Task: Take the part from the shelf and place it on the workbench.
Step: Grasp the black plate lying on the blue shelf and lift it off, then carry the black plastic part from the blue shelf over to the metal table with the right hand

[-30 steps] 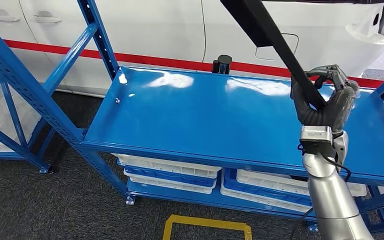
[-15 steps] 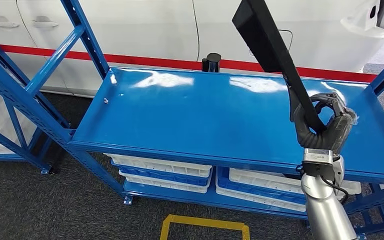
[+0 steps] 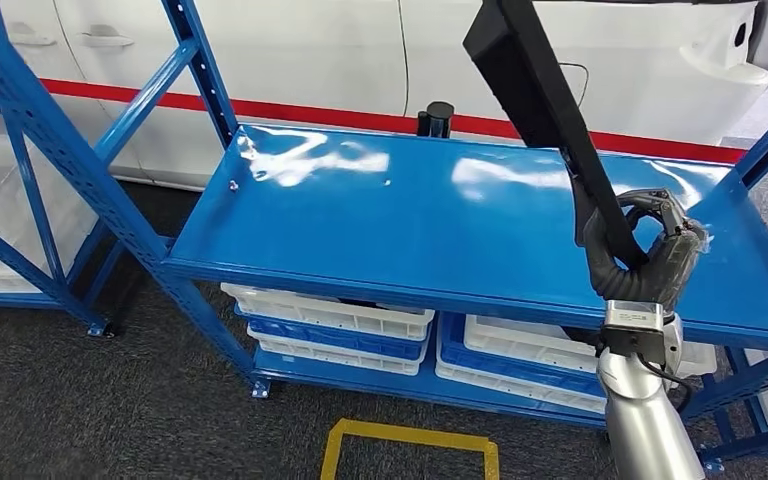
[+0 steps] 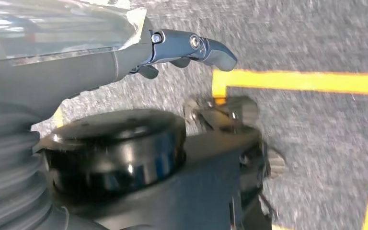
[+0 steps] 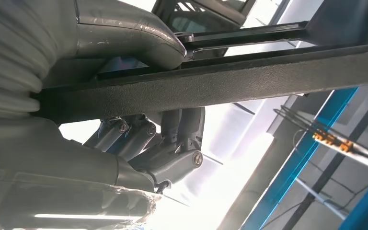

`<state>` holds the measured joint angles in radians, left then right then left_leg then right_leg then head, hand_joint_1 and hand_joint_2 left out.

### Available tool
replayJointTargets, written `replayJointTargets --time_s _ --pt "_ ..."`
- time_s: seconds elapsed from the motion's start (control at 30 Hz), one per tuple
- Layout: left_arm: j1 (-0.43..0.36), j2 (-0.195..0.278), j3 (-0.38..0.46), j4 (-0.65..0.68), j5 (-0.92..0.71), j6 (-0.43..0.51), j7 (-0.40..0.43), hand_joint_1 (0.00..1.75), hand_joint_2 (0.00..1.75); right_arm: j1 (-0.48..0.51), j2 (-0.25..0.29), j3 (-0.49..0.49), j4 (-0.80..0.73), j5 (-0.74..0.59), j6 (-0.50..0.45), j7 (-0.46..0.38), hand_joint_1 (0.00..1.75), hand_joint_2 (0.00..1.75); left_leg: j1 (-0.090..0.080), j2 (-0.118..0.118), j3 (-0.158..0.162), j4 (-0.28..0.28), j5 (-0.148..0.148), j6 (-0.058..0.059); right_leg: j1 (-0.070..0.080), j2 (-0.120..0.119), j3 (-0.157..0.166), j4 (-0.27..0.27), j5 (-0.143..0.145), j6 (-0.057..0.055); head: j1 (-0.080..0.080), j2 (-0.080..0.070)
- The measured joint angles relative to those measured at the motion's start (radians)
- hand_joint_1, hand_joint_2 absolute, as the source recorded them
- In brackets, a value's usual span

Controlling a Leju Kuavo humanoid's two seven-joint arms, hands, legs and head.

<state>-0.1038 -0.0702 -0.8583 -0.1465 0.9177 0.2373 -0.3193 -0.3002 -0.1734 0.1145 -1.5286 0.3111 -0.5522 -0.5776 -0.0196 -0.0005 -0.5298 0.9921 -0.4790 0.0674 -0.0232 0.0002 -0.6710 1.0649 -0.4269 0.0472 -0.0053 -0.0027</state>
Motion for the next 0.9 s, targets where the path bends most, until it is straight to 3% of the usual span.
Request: replayJointTargets --time_s 0.1,0.13,0.17,0.2,0.27,0.33,0.43,0.5,0.6,0.63,0.67,0.7,0.77,0.83,0.9 --pt "-0.001 -0.001 0.0 -0.001 -0.003 -0.005 0.001 0.0 1.75 0.003 0.0 -0.001 0.006 -0.001 0.007 -0.001 1.75 1.75 0.001 0.002 -0.033 -0.002 0.028 0.007 0.002 0.0 -0.052 0.174 -0.112 -0.014 0.005 0.0" --pt "-0.001 -0.001 0.0 -0.001 -0.004 -0.007 0.001 0.0 1.75 0.006 0.0 -0.001 0.009 -0.001 0.008 -0.001 1.75 1.75 0.001 0.002 -0.046 -0.001 0.037 0.007 0.002 0.0 -0.055 0.217 -0.128 -0.01 0.005 0.0" --pt "-0.001 -0.001 0.0 -0.001 -0.006 -0.009 0.002 0.0 1.75 0.009 0.001 -0.001 0.012 -0.001 0.01 -0.001 1.75 1.75 0.001 0.002 -0.059 0.0 0.046 0.005 0.002 0.0 -0.04 0.227 -0.127 -0.001 0.006 0.0" --pt "-0.001 -0.002 0.0 -0.002 -0.008 -0.011 0.002 0.0 1.75 0.012 0.001 -0.001 0.014 -0.002 0.012 -0.002 1.75 1.75 0.001 0.002 -0.07 0.001 0.053 0.004 0.001 0.0 -0.008 0.199 -0.115 0.009 0.006 0.0" --pt "-0.002 -0.001 0.0 -0.004 -0.014 -0.016 0.004 0.0 1.75 0.015 0.002 -0.004 0.017 -0.003 0.016 -0.005 1.75 1.75 0.001 0.002 -0.092 0.01 0.065 -0.003 0.001 -0.001 0.096 0.064 -0.092 0.021 0.006 0.0" --pt "-0.005 -0.001 -0.002 -0.005 -0.02 -0.018 0.007 0.0 1.75 0.022 0.004 -0.01 0.018 -0.004 0.018 -0.01 1.75 1.75 -0.001 0.002 -0.106 0.021 0.074 -0.013 0.006 0.0 0.162 -0.037 -0.096 0.016 0.005 0.0" --pt "-0.008 -0.001 -0.004 -0.005 -0.026 -0.02 0.012 0.0 1.75 0.044 0.005 -0.022 0.018 -0.003 0.019 -0.016 1.75 1.75 -0.001 -0.001 -0.113 0.028 0.084 -0.025 0.005 0.0 0.164 -0.053 -0.094 -0.001 0.003 0.0" --pt "-0.008 0.0 -0.005 -0.005 -0.027 -0.02 0.016 0.0 1.75 0.053 0.007 -0.026 0.018 0.007 0.017 -0.019 1.75 1.75 0.003 -0.002 -0.128 0.061 0.047 -0.037 -0.003 -0.001 0.153 -0.054 -0.08 -0.02 -0.001 0.0" --pt "-0.01 0.001 -0.005 -0.006 -0.028 -0.018 0.02 0.0 1.75 0.062 0.011 -0.032 0.018 0.021 0.014 -0.023 1.75 1.75 0.015 -0.003 -0.181 0.235 -0.082 -0.058 -0.003 -0.002 0.126 -0.054 -0.056 -0.037 -0.006 0.0" --pt "-0.011 0.001 -0.005 -0.006 -0.028 -0.018 0.02 0.0 1.75 0.065 0.013 -0.035 0.018 0.023 0.014 -0.023 1.75 1.75 0.02 -0.003 -0.19 0.287 -0.103 -0.062 -0.002 -0.002 0.116 -0.053 -0.049 -0.037 -0.007 0.0" --pt "-0.011 0.001 -0.006 -0.006 -0.028 -0.018 0.021 0.0 1.75 0.068 0.014 -0.037 0.018 0.025 0.014 -0.023 1.75 1.75 0.024 -0.003 -0.185 0.307 -0.102 -0.064 -0.001 -0.002 0.107 -0.053 -0.041 -0.035 -0.007 0.0" --pt "-0.012 0.001 -0.006 -0.006 -0.029 -0.018 0.021 0.0 1.75 0.069 0.016 -0.04 0.018 0.027 0.014 -0.024 1.75 1.75 0.027 -0.003 -0.161 0.29 -0.085 -0.065 -0.001 -0.002 0.099 -0.053 -0.035 -0.032 -0.007 0.0" --pt "-0.015 0.001 -0.008 -0.006 -0.029 -0.018 0.021 0.0 1.75 0.071 0.018 -0.042 0.018 0.031 0.013 -0.024 1.75 1.75 0.03 -0.003 -0.069 0.168 -0.041 -0.061 -0.001 -0.001 0.087 -0.053 -0.023 -0.024 -0.007 0.0" --pt "-0.02 0.001 -0.011 -0.006 -0.03 -0.018 0.02 0.0 1.75 0.069 0.019 -0.044 0.018 0.034 0.012 -0.025 1.75 1.75 0.027 -0.005 0.01 0.047 -0.03 -0.055 0.0 -0.002 0.079 -0.052 -0.011 -0.011 -0.006 0.0" --pt "-0.022 0.001 -0.014 -0.006 -0.03 -0.017 0.02 0.0 1.75 0.067 0.02 -0.044 0.019 0.035 0.011 -0.025 1.75 1.75 0.017 -0.006 0.024 0.011 -0.032 -0.046 -0.001 -0.004 0.072 -0.053 0.002 0.005 -0.005 0.0"
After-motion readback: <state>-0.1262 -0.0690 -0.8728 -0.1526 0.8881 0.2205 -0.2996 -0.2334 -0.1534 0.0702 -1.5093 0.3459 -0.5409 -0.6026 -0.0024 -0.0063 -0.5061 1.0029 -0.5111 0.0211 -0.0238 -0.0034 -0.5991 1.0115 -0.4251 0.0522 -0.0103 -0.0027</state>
